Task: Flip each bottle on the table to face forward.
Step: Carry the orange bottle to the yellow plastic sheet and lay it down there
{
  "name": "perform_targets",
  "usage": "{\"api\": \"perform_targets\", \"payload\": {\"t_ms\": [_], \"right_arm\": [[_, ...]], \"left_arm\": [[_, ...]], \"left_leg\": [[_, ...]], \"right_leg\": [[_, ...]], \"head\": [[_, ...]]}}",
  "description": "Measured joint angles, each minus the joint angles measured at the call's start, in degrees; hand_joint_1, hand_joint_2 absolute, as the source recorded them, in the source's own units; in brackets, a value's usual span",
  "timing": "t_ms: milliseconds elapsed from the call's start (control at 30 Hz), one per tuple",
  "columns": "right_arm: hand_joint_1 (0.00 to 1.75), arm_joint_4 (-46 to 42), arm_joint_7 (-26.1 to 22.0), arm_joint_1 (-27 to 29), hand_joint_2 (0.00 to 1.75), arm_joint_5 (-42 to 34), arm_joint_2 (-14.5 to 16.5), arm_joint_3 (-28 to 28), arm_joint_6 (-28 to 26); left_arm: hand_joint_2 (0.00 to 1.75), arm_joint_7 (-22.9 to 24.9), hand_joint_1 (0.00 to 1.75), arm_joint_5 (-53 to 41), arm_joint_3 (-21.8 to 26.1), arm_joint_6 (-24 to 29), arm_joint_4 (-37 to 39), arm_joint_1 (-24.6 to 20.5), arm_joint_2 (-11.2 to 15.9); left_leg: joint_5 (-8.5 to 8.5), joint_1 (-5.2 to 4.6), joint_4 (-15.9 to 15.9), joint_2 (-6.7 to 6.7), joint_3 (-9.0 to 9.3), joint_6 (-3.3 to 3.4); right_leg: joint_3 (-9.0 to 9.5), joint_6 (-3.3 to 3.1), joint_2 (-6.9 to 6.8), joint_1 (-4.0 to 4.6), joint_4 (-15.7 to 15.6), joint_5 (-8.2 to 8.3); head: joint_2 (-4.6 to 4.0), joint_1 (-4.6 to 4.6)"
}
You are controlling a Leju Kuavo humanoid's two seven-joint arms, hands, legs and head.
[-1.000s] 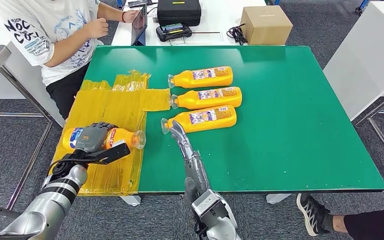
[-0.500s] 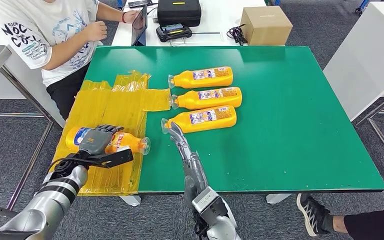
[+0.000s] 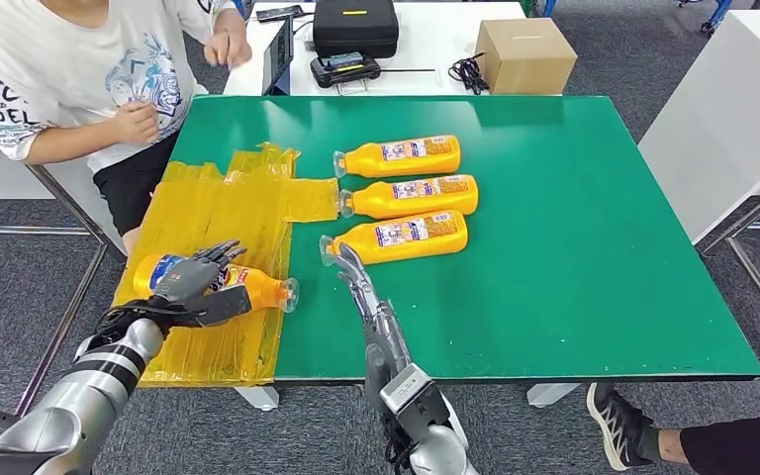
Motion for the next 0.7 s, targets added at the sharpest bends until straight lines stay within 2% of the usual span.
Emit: {"api": "perform_targets", "payload": {"t_ms": [67, 200, 333, 467, 567, 700], "right_arm": [[0.0, 0.4, 0.2, 0.0, 0.0, -0.3, 0.1, -0.3, 0.0], [0.0, 1.4, 0.5, -0.1, 0.0, -0.7, 0.3, -0.7, 0.0], [0.0, 2.6, 0.6, -0.5, 0.0, -1.2, 0.5, -0.9, 0.2], [0.0, 3.6, 0.6, -0.8, 0.0, -1.4, 0.6, -0.9, 0.3], [0.0, 4.2, 0.6, -1.0, 0.0, -1.4, 0.6, -0.9, -0.3], [0.0, 4.9, 0.7, -1.3, 0.0, -1.1, 0.6, -0.6, -1.7]], "left_arm": [[1.75, -1.0, 0.0, 2.4, 0.1, -2.9, 0.0, 0.0, 0.5], [0.0, -4.6, 0.0, 9.2, 0.8, -11.7, -0.1, -0.1, 1.9], [0.0, -8.8, 0.0, 17.4, 2.1, -19.7, -1.2, 0.9, 2.8], [0.0, -10.7, 0.0, 24.3, 3.1, -19.9, -3.6, 3.1, 2.3], [0.0, -9.8, 0.0, 28.3, 3.8, -14.9, -5.3, 4.5, 0.9], [0.0, -7.6, 0.0, 31.5, 5.5, 0.5, -6.7, 5.2, -2.2]], "left_leg": [[-0.01, 0.0, 0.0, 0.01, 0.09, -0.02], [-0.01, 0.0, 0.0, 0.01, 0.19, -0.02], [-0.01, 0.0, 0.0, 0.01, 0.21, -0.02], [-0.01, -0.01, 0.0, 0.0, 0.19, -0.02], [-0.01, -0.01, 0.0, -0.02, 0.14, -0.01], [0.02, -0.01, 0.0, -0.01, 0.0, 0.01]], "right_leg": [[0.09, -0.01, 0.0, 0.0, 0.0, -0.01], [0.19, -0.02, 0.0, 0.0, 0.0, -0.01], [0.2, -0.02, 0.0, -0.01, 0.0, -0.02], [0.15, -0.02, 0.0, -0.01, 0.0, -0.02], [0.07, -0.02, -0.01, -0.01, 0.0, -0.02], [-0.06, -0.01, -0.01, 0.0, 0.0, 0.02]], "head": [[0.0, -0.01], [0.0, 0.0], [0.0, 0.0], [0.0, 0.02], [0.0, 0.01], [0.0, 0.03]]}}
